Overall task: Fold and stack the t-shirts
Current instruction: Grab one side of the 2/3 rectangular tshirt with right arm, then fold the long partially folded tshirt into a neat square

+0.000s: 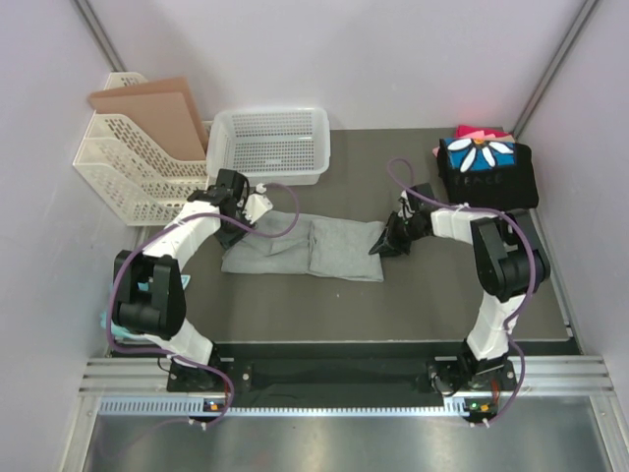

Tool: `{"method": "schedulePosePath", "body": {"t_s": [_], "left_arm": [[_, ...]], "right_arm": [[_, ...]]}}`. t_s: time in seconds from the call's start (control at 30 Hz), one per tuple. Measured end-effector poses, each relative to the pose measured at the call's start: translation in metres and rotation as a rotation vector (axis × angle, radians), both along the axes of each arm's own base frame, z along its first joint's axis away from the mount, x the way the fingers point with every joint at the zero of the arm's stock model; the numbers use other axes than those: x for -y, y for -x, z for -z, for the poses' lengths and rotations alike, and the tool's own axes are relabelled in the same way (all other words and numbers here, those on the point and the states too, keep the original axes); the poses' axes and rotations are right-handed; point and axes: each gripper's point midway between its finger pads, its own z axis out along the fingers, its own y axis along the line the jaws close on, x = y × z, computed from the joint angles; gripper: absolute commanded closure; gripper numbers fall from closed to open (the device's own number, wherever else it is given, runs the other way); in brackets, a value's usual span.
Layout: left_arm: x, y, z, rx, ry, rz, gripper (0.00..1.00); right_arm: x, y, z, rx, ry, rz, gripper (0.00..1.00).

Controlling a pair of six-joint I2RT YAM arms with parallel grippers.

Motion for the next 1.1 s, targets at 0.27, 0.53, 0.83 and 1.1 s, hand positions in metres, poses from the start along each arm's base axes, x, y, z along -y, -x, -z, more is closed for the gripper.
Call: {"method": "schedulePosePath", "body": {"t_s": [0.27, 0.53, 0.83, 1.1], "left_arm": [[-0.002, 0.000, -0.003, 0.007, -0.005, -0.004, 0.48], [-0.003, 0.003, -0.004, 0.000, -0.005, -0.006, 0.48], [-0.002, 0.010, -0.019, 0.026, 0.009, -0.002, 0.47], [-0.003, 0.013, -0.032, 0.054, 0.014, -0.002, 0.47]], "right_arm": [[0.011, 0.001, 0.001, 0.003, 0.050, 0.039, 1.00], [0.096, -0.006, -0.036, 0.035, 0.314, 0.193, 1.00], [0.152, -0.034, -0.093, 0.127, 0.526, 0.290, 1.00], [0.124, -0.043, -0.112, 0.166, 0.576, 0.226, 1.00]]}}
